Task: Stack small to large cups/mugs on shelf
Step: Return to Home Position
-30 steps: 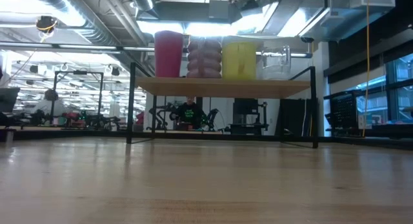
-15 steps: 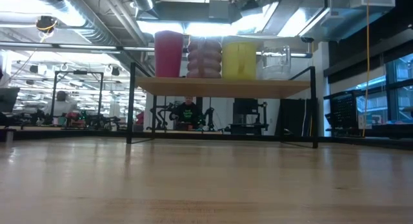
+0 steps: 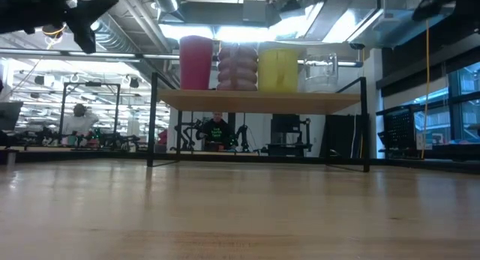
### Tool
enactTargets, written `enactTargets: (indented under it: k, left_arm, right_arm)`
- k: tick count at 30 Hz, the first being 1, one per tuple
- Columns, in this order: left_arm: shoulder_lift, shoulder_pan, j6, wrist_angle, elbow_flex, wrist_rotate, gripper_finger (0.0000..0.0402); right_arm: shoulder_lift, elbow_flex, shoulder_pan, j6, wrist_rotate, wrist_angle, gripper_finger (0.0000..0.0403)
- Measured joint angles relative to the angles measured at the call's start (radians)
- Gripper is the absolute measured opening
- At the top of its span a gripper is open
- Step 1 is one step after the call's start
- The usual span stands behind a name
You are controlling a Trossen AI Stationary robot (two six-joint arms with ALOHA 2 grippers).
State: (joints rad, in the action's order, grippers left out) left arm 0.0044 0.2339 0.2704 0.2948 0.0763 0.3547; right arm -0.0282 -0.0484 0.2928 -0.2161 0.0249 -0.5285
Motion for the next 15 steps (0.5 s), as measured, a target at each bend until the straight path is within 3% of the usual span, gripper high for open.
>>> enactTargets:
  k: [3, 8, 15]
  left_arm:
    - [-0.002, -0.009, 0.098, 0.009, -0.07, 0.052, 0.011]
    - [0.022, -0.037, 0.215, -0.225, -0.066, 0.218, 0.011]
    - [0.047, -0.045, 0.162, -0.237, -0.062, 0.224, 0.011]
  right_arm:
    - [0.006, 0.035, 0.0, 0.014, 0.004, -0.007, 0.0046]
    - [0.005, 0.042, -0.001, 0.054, 0.008, 0.03, 0.0046]
    - [0.004, 0.041, -0.001, 0.054, 0.01, 0.053, 0.0046]
